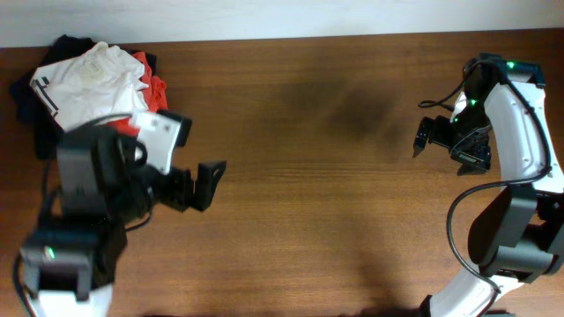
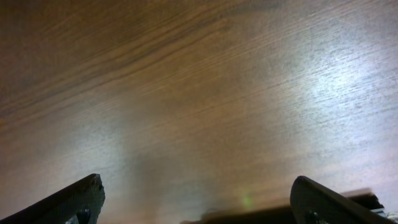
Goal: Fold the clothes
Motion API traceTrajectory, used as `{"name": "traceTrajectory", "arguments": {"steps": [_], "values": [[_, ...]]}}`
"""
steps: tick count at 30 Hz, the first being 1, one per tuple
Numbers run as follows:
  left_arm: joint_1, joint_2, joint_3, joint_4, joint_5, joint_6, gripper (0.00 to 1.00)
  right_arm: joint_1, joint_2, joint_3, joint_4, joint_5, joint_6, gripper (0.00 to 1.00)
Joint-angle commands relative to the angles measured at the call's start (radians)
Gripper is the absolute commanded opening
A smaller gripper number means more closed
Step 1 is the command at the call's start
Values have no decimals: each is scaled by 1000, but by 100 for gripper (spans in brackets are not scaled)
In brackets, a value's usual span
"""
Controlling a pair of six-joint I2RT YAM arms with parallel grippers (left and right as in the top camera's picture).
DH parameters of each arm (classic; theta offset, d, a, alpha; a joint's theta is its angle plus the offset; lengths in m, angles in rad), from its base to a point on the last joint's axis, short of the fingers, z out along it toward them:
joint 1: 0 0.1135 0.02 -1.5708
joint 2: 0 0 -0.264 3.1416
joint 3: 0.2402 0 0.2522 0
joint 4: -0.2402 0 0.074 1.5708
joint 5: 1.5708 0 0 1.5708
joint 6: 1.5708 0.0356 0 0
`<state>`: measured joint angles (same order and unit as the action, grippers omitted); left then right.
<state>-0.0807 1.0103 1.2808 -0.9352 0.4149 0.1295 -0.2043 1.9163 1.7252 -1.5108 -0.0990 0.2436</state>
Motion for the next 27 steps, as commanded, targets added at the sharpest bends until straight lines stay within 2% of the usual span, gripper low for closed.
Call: {"name": "traceTrajectory", "arguments": {"steps": [1,4,10,14,17,21,25,27], "values": [[58,-249,-301,230,19,23,99,1,-7,5,0,-4,8,99],[99,-428,-505,414,14,23,99,1,-7,5,0,-5,8,99],[216,-682,-801,678,-18,22,99,1,-7,5,0,-4,8,99],[240,-835,-959,783,-18,22,99,1,-7,5,0,-4,8,98],[240,-877,-1041,872,-21,20,99,1,-7,5,0,-4,8,99],[234,-910,-1148,962,-109,-141,99,1,-7,5,0,-5,8,99],[207,-972,-1252,1101,-132,-142,99,1,-7,5,0,-5,8,99],[190,-1008,-1273,1087,-158,-145,99,1,-7,5,0,-5,8,99]]}}
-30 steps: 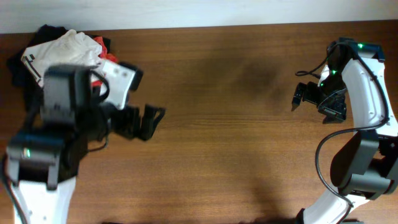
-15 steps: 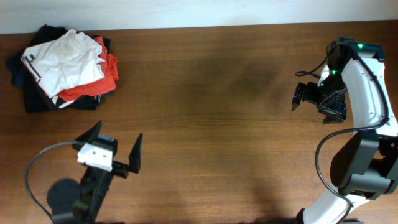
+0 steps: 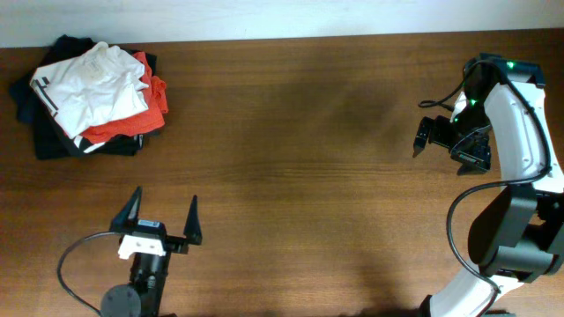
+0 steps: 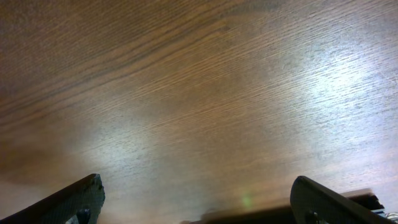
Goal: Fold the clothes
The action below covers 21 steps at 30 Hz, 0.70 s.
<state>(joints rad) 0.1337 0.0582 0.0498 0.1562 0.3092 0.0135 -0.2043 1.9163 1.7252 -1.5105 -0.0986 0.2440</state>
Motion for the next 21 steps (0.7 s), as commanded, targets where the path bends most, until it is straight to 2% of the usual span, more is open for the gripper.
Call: {"name": "traceTrajectory", "arguments": {"steps": [1,4,6,21], "values": [[-38,-53,-41,-26,-85,-29,99,1,-7,5,0,-5,8,99],[-62,-53,-41,-103,-136,-29,99,1,-7,5,0,-5,8,99],[-67,-53,-41,-216,-141,-29,99,1,-7,5,0,-5,8,99],[-66,-52,-40,-221,-131,-29,99,1,-7,5,0,-5,8,99]]}}
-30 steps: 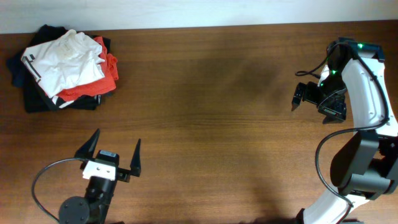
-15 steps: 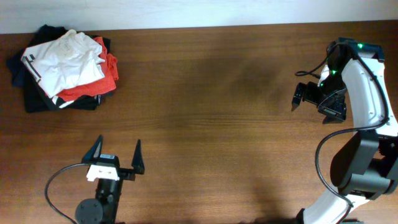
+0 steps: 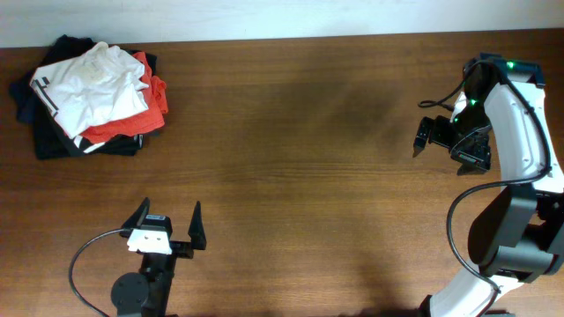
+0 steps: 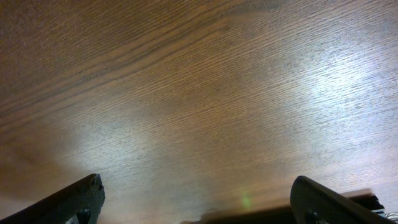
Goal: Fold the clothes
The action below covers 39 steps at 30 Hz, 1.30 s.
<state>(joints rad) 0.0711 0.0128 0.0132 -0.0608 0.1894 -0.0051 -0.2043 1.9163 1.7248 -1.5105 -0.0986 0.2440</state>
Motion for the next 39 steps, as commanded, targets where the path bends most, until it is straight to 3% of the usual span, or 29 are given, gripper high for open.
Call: {"name": "traceTrajectory", "arguments": {"steps": [1,9,18,23,27,39], "values": [[-4,-7,-4,-4,-11,-10,99,1,-7,6,0,-5,8,99],[-4,-7,-4,-4,-11,-10,99,6,-50,6,0,-2,8,99],[-4,-7,-4,-4,-11,-10,99,110,-429,6,0,3,7,99],[-4,-7,-4,-4,-11,-10,99,172,-644,-45,114,65,1,99],[-4,-7,-4,-4,-11,-10,99,212,-841,-256,321,26,0,99],[-4,-7,-4,-4,-11,-10,99,227,-1556,-1255,1169,-199,0,99]]}}
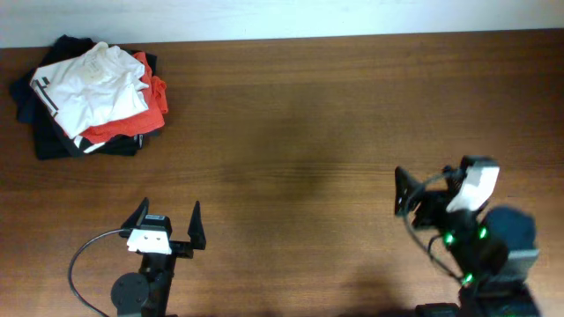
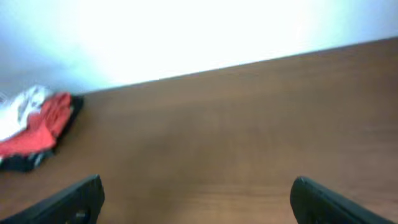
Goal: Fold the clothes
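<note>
The clothes are a stacked pile at the table's far left corner: a white garment on top, red under it, black and navy at the bottom. The right wrist view shows the pile far off at the left, blurred. My left gripper stands open near the front edge, well short of the pile, holding nothing. My right gripper is at the front right, far from the pile. In its own view the right gripper is open wide over bare wood.
The brown wooden table carries only the pile. A pale wall runs along its far edge. The left arm's base and cable and the folded right arm sit at the front edge.
My right arm was stretched out over the table's far right; now it is folded back at the front right, its camera looking across the table. The left arm and the pile have not moved.
First my left arm was stretched out beside the pile, gripper open, and my right gripper hung open over bare wood at the far right. Then the left arm was folded back at the front edge, shifting slightly after. Now the right arm is back too. The pile stayed unchanged.
</note>
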Motion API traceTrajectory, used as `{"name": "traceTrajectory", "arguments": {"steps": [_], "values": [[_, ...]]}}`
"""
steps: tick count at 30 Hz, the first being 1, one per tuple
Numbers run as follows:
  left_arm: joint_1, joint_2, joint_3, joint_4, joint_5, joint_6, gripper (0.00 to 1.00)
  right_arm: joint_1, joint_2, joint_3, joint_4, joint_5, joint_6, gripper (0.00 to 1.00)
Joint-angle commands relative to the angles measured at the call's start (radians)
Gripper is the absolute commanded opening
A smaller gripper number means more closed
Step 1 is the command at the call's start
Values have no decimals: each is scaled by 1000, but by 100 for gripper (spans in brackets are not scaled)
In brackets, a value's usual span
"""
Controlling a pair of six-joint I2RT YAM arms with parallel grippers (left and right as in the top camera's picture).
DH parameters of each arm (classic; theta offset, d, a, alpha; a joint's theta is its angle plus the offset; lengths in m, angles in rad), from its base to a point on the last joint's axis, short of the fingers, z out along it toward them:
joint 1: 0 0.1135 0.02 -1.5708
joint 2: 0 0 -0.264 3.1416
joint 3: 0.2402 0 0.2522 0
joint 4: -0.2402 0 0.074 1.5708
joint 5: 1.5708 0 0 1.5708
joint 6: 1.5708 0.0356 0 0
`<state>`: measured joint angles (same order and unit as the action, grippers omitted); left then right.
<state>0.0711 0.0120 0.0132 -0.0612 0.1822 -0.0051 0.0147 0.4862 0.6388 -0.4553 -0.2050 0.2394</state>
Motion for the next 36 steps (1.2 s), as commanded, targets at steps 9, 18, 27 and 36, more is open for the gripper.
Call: {"name": "traceTrajectory", "arguments": {"steps": [9,18,27,36], "values": [[-4,-6,-4,-4,-4,-10,99,8,-403,-507,417,-98,5,99],[-4,-6,-4,-4,-4,-10,99,5,-483,-633,538,-47,-1,99],[-4,-6,-4,-4,-4,-10,99,-13,-483,-633,523,-31,-150,99],[-4,-6,-4,-4,-4,-10,99,-55,-483,-633,399,-30,-180,99]]}}
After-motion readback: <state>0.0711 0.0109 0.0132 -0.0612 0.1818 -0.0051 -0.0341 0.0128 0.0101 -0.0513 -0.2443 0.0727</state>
